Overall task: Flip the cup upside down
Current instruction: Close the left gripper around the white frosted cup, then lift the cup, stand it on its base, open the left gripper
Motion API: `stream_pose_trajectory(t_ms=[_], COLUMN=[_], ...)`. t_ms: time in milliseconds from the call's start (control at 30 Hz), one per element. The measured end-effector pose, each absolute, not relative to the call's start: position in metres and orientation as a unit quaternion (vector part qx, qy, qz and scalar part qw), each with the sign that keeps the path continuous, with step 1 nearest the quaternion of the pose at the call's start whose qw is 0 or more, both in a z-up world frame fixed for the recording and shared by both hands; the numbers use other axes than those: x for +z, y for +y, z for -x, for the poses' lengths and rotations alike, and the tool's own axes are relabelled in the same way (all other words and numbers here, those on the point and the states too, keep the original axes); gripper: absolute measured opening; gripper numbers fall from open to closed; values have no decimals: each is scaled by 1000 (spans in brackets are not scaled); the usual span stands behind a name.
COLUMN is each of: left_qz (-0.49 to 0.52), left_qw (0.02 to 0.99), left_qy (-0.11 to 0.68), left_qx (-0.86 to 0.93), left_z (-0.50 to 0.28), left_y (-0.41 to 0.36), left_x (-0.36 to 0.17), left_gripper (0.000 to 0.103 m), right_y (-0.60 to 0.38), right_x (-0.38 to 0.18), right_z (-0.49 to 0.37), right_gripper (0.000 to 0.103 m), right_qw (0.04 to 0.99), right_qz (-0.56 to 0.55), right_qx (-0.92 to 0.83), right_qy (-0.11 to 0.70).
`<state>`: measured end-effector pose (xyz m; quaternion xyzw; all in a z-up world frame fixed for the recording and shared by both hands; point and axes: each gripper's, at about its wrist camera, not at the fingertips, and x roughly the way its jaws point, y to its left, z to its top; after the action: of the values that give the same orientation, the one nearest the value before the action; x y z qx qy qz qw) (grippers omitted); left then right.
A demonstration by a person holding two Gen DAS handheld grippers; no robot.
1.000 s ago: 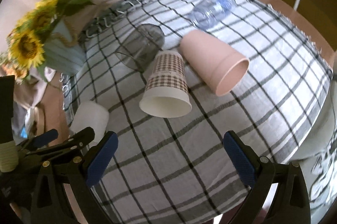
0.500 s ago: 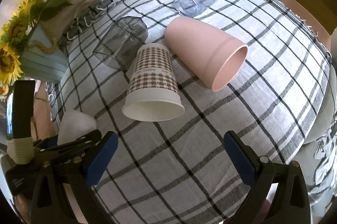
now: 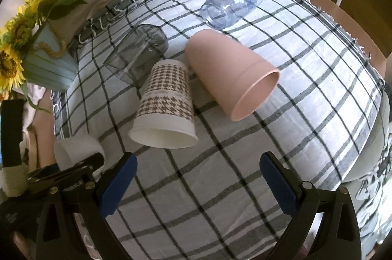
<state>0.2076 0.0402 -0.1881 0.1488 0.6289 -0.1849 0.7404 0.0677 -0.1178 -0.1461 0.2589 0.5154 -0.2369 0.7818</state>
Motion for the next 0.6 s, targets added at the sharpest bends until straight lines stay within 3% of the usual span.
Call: stream_pose_trajectory(t_ms=[600], left_qz=[-121], left_qw=[752], left_qy=[622], left_qx=[-183], left_z=[-137], left_y=[38], left_x=[-147], left_gripper=[70], right_y=[-141], right_x=[-127], right_z=[-47], right_gripper=[101], right_qw=[801], right_qz=[-242], right_qx=[-204], right_qy=[508])
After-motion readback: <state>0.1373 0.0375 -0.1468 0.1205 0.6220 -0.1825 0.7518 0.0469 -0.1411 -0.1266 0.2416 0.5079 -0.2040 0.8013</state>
